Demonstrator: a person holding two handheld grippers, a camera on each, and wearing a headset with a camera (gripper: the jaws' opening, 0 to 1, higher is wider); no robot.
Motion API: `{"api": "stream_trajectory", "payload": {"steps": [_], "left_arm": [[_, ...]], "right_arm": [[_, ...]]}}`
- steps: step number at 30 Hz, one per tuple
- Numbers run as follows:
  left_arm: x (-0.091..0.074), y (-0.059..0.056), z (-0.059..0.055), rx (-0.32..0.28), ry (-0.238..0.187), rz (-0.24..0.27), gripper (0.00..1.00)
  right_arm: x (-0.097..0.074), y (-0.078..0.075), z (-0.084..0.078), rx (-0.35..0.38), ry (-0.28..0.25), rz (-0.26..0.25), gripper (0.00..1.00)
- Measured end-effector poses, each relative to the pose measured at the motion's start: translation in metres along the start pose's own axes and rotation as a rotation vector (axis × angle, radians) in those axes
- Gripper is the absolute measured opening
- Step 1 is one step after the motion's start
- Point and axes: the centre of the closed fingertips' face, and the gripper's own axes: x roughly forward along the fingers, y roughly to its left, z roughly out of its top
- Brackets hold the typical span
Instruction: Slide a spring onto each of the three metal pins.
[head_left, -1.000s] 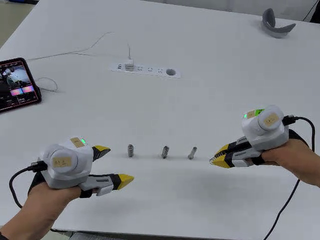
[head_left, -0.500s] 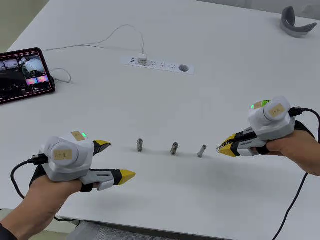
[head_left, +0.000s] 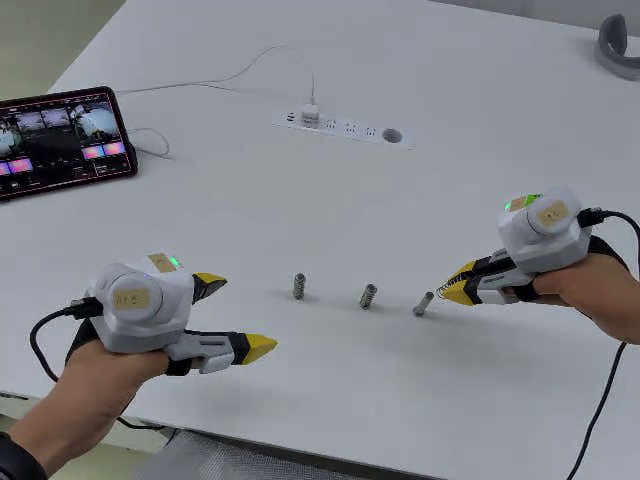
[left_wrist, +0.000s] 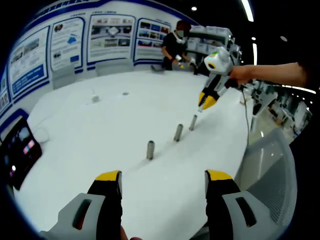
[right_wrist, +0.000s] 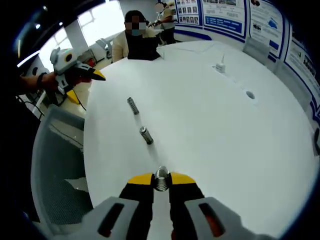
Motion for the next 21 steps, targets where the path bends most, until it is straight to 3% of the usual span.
{"api": "stream_trajectory", "payload": {"steps": [21], "left_arm": [[-0.004,0.007,-0.007,-0.017,0.005,0.014,0.68]], "right_arm": [[0.020,-0.002,-0.003,-0.025,0.038,0.015,0.13]]}}
